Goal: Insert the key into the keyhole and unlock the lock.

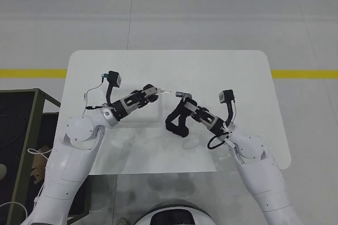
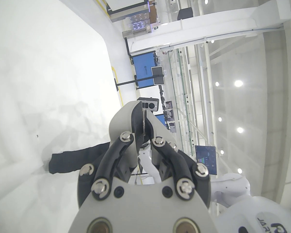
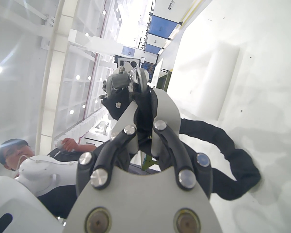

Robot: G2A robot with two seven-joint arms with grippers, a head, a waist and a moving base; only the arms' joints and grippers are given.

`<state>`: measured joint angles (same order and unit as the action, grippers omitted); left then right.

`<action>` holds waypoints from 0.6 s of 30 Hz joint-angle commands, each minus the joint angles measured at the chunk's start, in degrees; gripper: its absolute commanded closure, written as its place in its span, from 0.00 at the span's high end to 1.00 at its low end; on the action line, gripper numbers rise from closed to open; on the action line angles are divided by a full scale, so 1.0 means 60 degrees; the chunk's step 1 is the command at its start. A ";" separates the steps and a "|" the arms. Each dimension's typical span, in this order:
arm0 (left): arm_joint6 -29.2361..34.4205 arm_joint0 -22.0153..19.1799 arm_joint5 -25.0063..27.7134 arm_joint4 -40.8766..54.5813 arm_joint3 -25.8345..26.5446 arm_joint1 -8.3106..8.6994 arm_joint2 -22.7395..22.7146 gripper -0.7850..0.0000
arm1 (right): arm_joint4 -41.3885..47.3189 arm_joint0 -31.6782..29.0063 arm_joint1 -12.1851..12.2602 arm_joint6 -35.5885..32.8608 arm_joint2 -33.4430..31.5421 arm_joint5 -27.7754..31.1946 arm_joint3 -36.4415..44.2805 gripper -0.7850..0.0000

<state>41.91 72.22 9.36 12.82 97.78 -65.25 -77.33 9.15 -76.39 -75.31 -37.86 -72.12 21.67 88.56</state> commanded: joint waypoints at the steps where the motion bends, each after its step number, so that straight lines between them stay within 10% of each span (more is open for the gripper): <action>1: 0.0194 0.0081 0.0351 0.0344 0.0085 -0.0027 0.0081 0.00 | 0.0366 0.0039 0.0003 -0.0187 -0.0032 0.0041 -0.0054 0.00; 18: 0.0240 -0.0104 0.0294 -0.0035 -0.0217 -0.0123 0.0117 0.00 | 0.0488 0.0127 0.0032 -0.0518 0.0020 0.0397 -0.0114 0.00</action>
<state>43.28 71.66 11.23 12.68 96.56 -65.95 -76.71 12.16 -75.65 -75.12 -40.95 -72.04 24.01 87.89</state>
